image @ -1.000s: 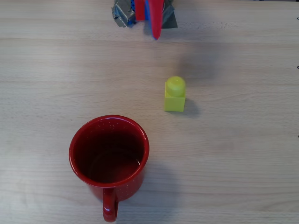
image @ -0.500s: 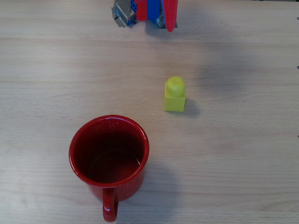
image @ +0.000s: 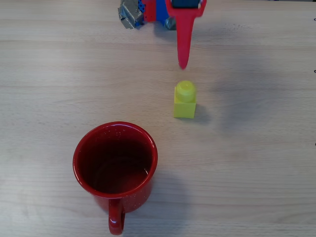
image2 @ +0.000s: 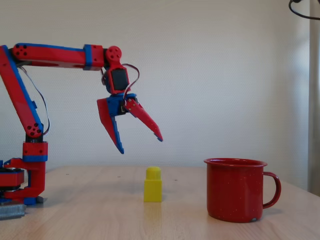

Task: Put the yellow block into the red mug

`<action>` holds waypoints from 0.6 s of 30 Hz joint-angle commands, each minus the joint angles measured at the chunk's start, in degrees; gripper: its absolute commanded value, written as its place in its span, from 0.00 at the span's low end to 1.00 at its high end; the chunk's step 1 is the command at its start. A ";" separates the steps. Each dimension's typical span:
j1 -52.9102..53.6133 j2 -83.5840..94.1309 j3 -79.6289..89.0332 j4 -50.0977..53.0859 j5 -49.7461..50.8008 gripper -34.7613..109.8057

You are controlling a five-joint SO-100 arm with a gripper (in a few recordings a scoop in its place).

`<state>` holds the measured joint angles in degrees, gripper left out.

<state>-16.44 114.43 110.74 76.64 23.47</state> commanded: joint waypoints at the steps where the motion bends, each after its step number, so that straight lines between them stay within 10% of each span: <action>1: -0.97 -1.14 -5.98 1.23 1.85 0.52; 18: -0.70 -11.34 -8.70 -1.76 1.58 0.55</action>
<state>-16.17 101.78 105.82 75.59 24.26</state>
